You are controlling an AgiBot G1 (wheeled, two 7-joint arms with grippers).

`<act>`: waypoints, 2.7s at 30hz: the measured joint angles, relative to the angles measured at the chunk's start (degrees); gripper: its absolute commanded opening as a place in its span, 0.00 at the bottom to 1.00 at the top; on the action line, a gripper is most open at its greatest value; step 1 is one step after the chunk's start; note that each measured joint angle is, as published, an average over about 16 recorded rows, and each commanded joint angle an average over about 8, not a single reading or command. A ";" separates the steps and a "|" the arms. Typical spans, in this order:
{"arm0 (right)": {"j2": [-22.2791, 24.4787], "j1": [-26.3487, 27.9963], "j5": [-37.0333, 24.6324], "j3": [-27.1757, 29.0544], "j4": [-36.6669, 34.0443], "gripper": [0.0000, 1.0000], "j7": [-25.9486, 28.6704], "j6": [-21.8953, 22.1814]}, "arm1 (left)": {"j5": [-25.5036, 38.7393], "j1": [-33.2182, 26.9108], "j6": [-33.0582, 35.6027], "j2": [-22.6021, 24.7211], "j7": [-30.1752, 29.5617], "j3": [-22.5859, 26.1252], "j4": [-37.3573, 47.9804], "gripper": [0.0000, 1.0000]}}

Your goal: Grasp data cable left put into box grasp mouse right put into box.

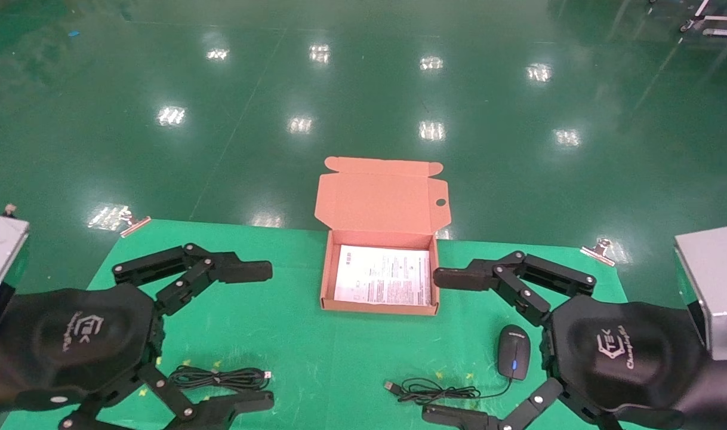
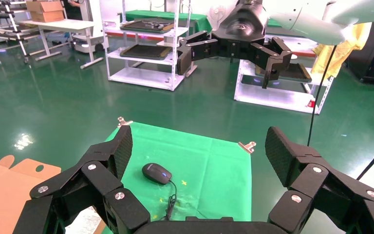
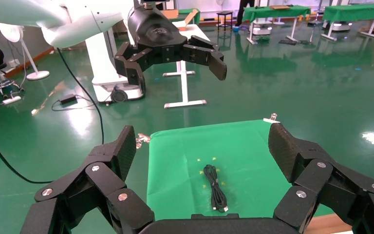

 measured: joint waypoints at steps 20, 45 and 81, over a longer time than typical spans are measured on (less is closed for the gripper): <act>-0.08 0.08 -0.25 -0.07 0.01 1.00 -0.15 0.04 | 0.71 -0.15 0.08 -0.17 -0.06 0.30 0.01 1.00; -6.32 15.82 -33.90 -12.38 3.39 1.00 -14.67 -1.62 | 32.15 -14.96 3.47 4.29 -0.34 15.34 3.36 1.00; -22.86 14.63 -72.75 -28.99 -9.17 1.00 -16.54 11.30 | 72.84 -19.42 -12.16 21.63 0.77 31.91 21.23 1.00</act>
